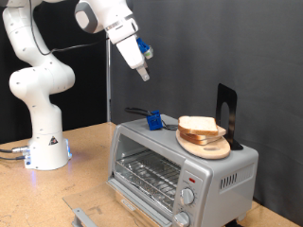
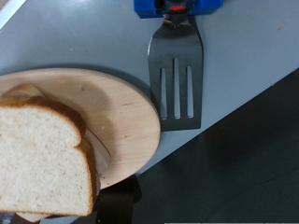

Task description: Make a piece of toast with the oven

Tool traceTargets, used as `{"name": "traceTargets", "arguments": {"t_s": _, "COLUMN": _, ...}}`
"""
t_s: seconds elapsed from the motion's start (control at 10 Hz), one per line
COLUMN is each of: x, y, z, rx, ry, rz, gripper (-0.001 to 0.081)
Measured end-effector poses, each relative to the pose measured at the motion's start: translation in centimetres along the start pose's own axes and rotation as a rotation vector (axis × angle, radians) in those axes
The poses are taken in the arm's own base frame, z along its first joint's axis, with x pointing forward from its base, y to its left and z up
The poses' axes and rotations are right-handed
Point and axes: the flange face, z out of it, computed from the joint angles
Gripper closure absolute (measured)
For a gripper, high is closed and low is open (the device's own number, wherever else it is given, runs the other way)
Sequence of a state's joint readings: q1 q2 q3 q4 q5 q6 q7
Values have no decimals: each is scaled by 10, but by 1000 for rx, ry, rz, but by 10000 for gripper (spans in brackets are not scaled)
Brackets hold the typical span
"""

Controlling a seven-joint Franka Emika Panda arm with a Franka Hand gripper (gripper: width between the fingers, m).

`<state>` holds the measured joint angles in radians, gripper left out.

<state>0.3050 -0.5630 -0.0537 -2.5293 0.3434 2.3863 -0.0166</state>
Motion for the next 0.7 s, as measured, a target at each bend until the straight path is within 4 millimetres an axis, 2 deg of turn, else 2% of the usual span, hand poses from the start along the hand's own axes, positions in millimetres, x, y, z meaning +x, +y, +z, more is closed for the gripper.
{"name": "traceTargets", "arguments": {"t_s": 0.2, "x": -7, "y": -5, "z": 9, "rx": -27, "ry": 6, "rz": 49, "gripper": 124}}
{"name": "traceTargets", "arguments": {"t_s": 0.7, "x": -23, "y": -3, "z": 40, "rx": -88, "ry": -23, "rz": 87, "gripper": 124}}
